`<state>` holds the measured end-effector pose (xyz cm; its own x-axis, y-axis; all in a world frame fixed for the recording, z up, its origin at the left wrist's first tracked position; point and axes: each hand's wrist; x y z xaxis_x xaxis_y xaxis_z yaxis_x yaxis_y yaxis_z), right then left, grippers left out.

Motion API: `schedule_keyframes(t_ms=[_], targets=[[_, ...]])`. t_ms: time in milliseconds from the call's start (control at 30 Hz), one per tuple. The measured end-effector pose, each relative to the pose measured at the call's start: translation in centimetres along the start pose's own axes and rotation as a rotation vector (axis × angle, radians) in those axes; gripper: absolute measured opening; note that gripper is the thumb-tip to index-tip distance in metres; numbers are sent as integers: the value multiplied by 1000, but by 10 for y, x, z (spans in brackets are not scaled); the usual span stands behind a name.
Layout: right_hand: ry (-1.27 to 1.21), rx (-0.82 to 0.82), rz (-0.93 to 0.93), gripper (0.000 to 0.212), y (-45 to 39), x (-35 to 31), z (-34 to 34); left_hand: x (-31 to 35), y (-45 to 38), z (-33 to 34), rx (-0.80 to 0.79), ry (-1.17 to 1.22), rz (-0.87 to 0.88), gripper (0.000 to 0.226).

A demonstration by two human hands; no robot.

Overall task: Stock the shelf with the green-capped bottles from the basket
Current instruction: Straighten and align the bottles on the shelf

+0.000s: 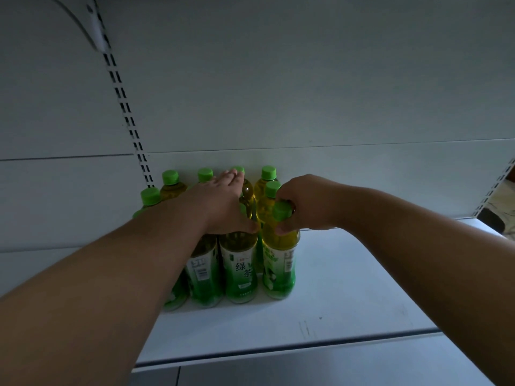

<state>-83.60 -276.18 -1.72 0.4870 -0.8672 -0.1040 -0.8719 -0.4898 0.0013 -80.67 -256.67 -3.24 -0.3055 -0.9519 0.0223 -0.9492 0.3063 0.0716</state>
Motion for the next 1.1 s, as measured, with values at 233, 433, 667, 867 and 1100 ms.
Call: schedule_keyframes(t_ms=[233,433,667,867,1100], targets=[[18,-21,67,51,-7,-13,-17,-6,0,-4,-41,26,22,131],[-98,222,22,28,-41,-24,-26,-33,2,-12,-72,-23,-34,142],[112,15,-91,39,-85,-41,-16,-40,-5,8,-10,18,36,141],[163,-39,-124,39,-94,-38,-13,-46,-13,15,-28,6,16,150],[231,-10,-113,44,-94,-32,-21,-36,1,4,-55,-18,-19,136]])
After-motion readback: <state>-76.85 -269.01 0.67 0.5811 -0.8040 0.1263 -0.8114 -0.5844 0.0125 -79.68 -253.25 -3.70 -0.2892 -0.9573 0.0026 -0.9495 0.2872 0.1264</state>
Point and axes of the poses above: each hand's wrist, its own y-axis away from the middle knuckle, its own z-axis out of the palm, x = y × z, and after that the axes turned 5 degrees about -z, right-handed
